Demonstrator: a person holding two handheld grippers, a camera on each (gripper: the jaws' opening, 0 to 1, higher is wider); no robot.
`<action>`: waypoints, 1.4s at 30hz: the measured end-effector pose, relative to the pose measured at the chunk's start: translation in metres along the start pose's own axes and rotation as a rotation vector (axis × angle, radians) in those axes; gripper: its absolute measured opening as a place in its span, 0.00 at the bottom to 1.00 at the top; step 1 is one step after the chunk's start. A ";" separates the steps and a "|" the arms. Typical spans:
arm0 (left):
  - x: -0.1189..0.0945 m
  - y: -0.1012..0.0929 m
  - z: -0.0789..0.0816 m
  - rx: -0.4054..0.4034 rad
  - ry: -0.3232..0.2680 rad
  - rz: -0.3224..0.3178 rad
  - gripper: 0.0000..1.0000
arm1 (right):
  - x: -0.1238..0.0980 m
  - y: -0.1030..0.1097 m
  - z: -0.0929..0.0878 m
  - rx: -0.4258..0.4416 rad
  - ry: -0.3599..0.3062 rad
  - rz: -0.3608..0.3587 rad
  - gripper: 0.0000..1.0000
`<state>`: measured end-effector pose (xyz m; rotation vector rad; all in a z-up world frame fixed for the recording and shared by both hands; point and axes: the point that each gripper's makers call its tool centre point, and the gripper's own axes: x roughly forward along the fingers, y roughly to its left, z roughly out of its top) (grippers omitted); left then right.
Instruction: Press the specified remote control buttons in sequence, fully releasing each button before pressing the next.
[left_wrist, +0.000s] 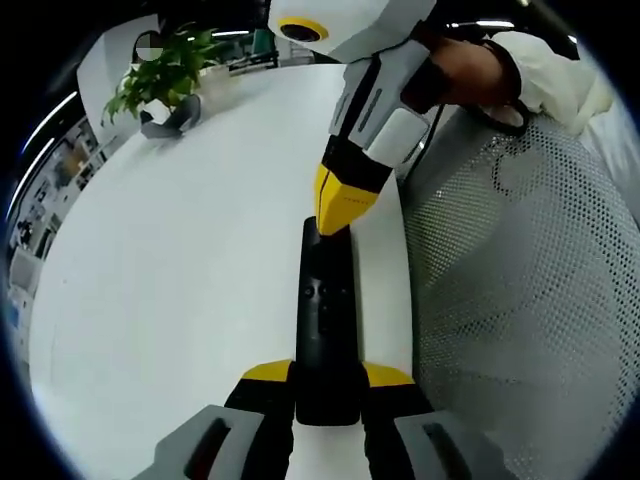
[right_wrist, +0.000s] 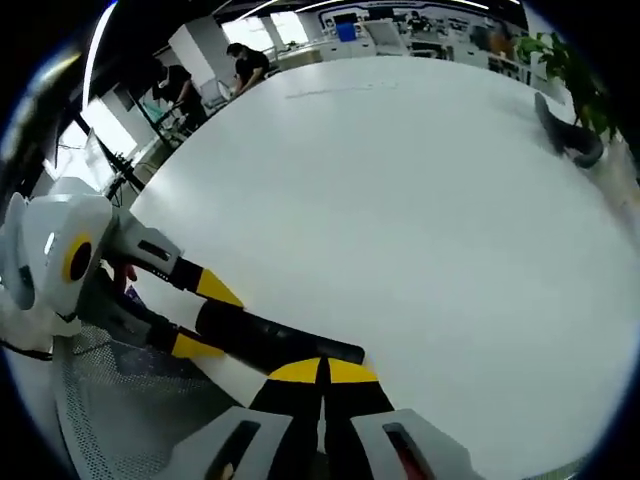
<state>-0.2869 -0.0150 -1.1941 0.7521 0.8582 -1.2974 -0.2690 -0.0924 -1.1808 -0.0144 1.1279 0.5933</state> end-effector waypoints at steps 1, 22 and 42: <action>0.000 0.000 0.000 -0.002 0.000 0.000 0.24 | 0.000 0.000 0.000 -0.017 0.001 -0.007 0.00; 0.000 0.000 0.000 -0.007 -0.005 0.002 0.24 | 0.007 0.014 0.003 -0.121 -0.005 0.014 0.00; 0.000 0.000 0.000 -0.008 -0.021 -0.004 0.24 | 0.008 0.013 0.003 -0.096 0.043 0.018 0.00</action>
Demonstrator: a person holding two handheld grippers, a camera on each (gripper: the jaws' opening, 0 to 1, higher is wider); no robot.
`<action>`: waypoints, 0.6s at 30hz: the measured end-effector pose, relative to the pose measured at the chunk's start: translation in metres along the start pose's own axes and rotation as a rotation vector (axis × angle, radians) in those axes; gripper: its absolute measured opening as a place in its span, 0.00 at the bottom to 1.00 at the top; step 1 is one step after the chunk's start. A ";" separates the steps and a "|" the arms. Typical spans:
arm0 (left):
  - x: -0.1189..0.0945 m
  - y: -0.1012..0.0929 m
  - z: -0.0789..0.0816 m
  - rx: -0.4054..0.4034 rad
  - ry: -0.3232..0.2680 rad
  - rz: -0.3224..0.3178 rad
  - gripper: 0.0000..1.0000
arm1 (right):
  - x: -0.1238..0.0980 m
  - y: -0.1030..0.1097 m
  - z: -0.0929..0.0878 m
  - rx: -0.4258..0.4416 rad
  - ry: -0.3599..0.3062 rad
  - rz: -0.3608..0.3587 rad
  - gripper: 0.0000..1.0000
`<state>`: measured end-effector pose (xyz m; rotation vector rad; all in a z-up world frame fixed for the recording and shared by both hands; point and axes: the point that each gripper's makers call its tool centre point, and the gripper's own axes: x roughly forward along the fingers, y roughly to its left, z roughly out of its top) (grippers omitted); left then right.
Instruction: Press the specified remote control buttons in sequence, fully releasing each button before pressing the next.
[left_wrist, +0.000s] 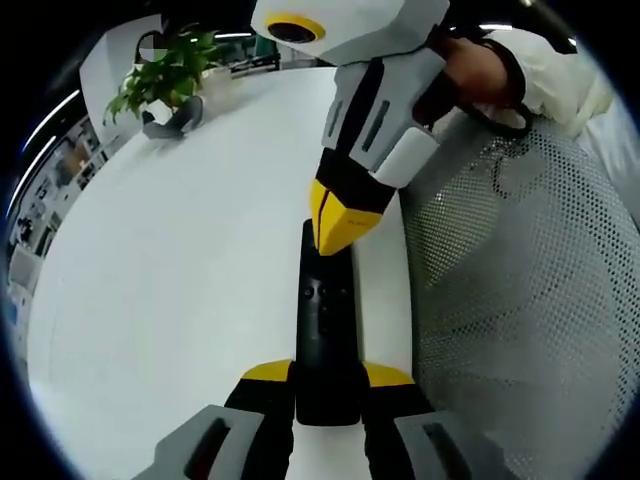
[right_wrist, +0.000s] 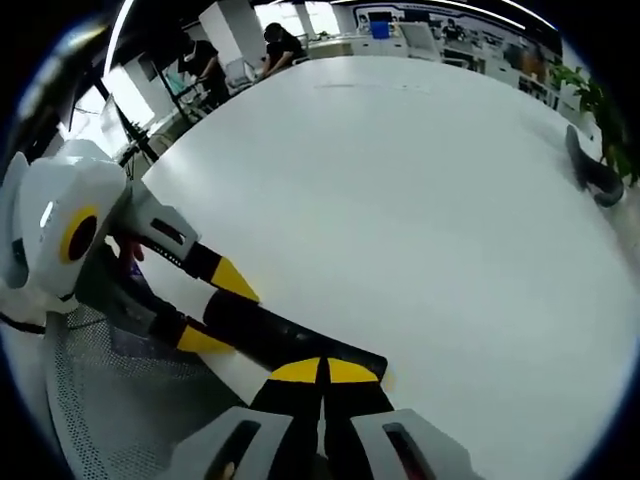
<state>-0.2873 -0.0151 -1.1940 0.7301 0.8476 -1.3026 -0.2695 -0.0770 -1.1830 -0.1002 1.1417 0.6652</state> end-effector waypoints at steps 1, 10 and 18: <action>0.000 0.000 0.000 -0.001 -0.002 0.000 0.24 | 0.000 0.000 0.000 0.010 0.002 0.001 0.00; 0.000 0.000 0.000 0.010 -0.005 -0.004 0.24 | -0.001 0.000 -0.002 0.046 -0.033 0.002 0.00; 0.000 0.000 0.000 0.010 -0.011 -0.002 0.24 | -0.002 -0.001 0.000 0.098 -0.062 0.022 0.00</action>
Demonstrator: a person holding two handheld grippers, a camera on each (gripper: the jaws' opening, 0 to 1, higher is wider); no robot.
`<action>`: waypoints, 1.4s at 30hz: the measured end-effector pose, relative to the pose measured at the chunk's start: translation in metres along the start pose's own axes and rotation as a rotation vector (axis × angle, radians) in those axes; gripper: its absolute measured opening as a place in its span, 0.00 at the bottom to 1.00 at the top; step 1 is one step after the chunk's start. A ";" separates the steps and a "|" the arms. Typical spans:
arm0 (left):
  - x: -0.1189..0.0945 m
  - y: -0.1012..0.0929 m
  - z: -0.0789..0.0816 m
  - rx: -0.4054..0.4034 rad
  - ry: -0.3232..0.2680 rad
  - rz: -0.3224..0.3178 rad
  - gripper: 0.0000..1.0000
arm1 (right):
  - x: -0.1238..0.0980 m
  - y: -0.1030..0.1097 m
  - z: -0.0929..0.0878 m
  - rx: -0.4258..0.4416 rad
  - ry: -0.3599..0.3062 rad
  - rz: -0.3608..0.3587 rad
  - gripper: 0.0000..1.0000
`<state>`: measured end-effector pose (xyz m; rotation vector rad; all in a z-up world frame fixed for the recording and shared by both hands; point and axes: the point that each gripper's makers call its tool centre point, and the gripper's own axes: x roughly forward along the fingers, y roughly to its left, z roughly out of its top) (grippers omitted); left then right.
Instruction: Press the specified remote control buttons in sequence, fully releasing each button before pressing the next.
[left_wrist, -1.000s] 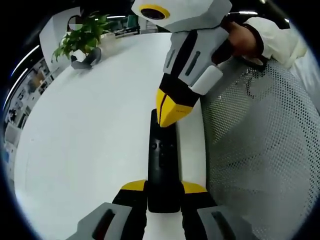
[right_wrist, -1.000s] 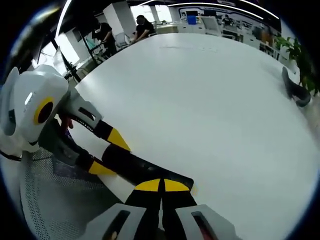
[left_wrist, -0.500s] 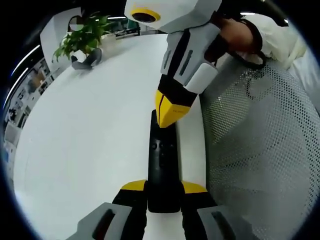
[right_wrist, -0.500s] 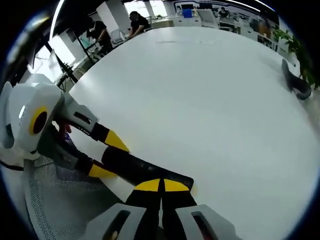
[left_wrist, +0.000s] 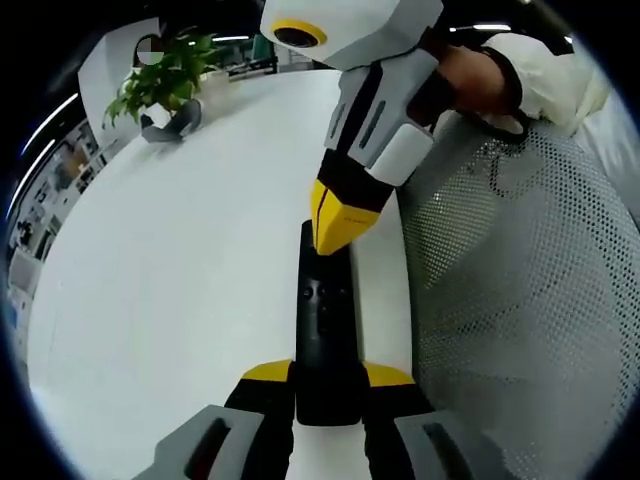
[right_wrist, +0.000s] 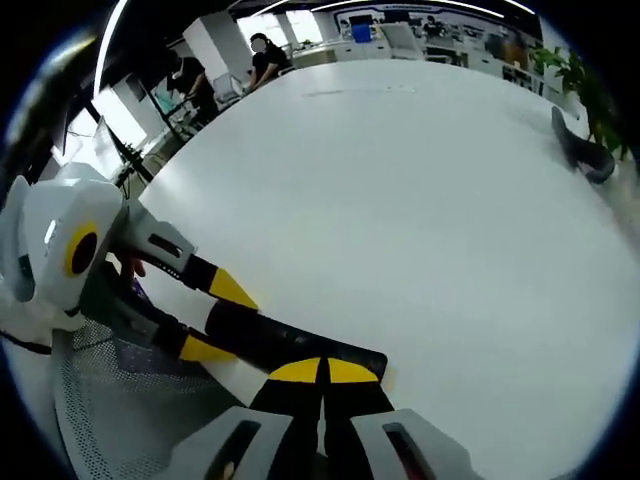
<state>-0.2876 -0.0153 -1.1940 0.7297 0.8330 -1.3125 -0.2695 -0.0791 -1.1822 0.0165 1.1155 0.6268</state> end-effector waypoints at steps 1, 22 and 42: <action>0.000 0.000 0.000 -0.001 0.000 0.000 0.24 | 0.000 0.000 0.000 0.014 -0.005 0.007 0.00; 0.001 -0.001 0.000 0.011 0.030 -0.003 0.24 | 0.001 0.010 0.015 -0.027 -0.061 0.024 0.00; 0.001 0.000 0.000 0.002 0.038 -0.003 0.24 | 0.008 0.010 0.005 -0.113 -0.002 -0.007 0.00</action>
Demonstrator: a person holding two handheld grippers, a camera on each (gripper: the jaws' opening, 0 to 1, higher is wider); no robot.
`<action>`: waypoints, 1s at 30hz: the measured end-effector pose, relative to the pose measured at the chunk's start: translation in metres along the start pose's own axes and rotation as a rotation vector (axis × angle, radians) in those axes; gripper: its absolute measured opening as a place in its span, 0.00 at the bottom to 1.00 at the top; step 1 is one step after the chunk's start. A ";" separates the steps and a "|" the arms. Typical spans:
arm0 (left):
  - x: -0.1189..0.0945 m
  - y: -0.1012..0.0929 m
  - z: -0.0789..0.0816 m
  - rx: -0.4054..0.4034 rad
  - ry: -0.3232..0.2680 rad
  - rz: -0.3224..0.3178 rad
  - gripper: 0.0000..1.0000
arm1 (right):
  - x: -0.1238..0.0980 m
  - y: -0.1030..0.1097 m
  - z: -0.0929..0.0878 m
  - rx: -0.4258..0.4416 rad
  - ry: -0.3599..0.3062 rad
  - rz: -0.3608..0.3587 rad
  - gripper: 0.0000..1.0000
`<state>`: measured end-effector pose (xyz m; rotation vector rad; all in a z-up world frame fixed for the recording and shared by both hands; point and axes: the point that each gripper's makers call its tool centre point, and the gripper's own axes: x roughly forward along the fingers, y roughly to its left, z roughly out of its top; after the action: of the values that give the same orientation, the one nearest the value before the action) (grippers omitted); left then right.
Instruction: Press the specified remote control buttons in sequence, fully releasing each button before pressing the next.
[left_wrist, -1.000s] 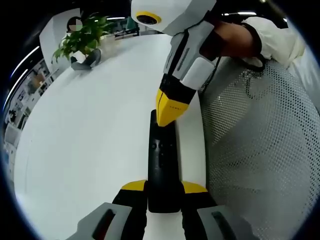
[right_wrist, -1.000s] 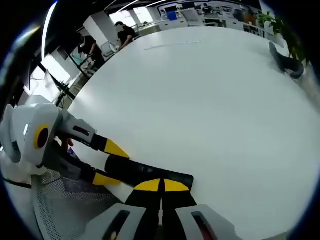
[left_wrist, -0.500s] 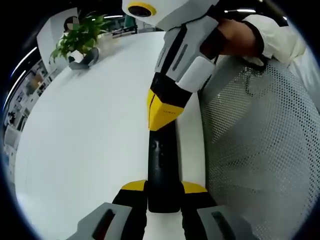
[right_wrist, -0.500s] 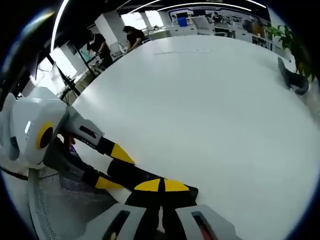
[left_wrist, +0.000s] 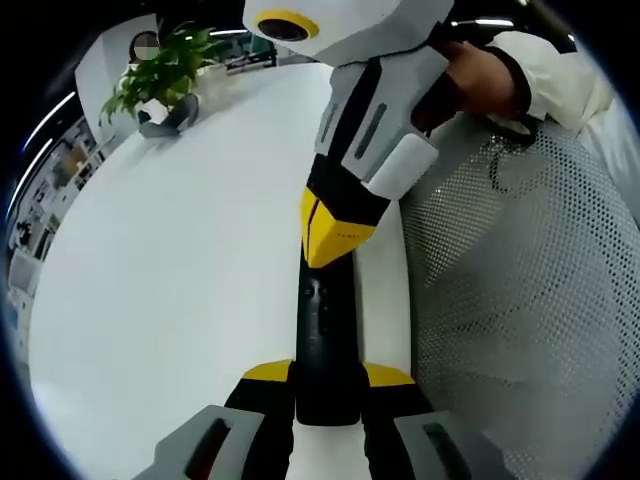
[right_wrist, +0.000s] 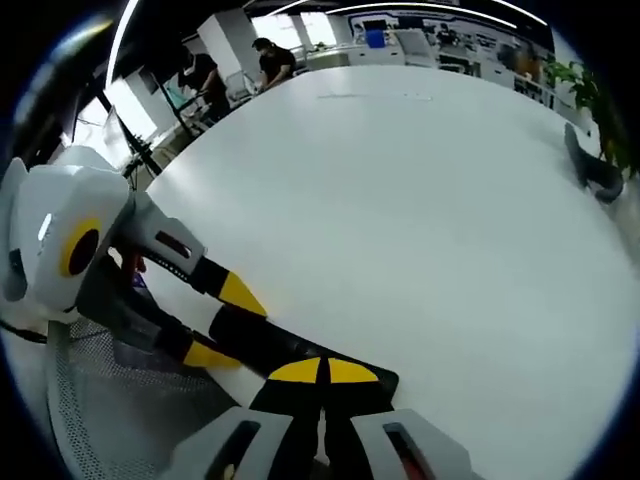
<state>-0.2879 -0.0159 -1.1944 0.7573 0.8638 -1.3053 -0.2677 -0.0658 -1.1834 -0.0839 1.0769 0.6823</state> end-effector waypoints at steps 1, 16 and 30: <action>0.000 0.000 0.000 -0.001 0.000 0.000 0.24 | 0.000 0.000 0.000 -0.007 0.001 -0.003 0.00; 0.000 0.000 0.000 -0.010 -0.003 0.002 0.24 | 0.000 0.000 -0.001 -0.021 0.017 -0.009 0.00; 0.000 0.000 0.000 -0.014 -0.007 0.000 0.24 | -0.001 -0.001 0.002 0.018 0.004 0.023 0.00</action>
<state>-0.2879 -0.0159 -1.1939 0.7411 0.8662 -1.2998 -0.2663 -0.0664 -1.1820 -0.0575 1.0891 0.6930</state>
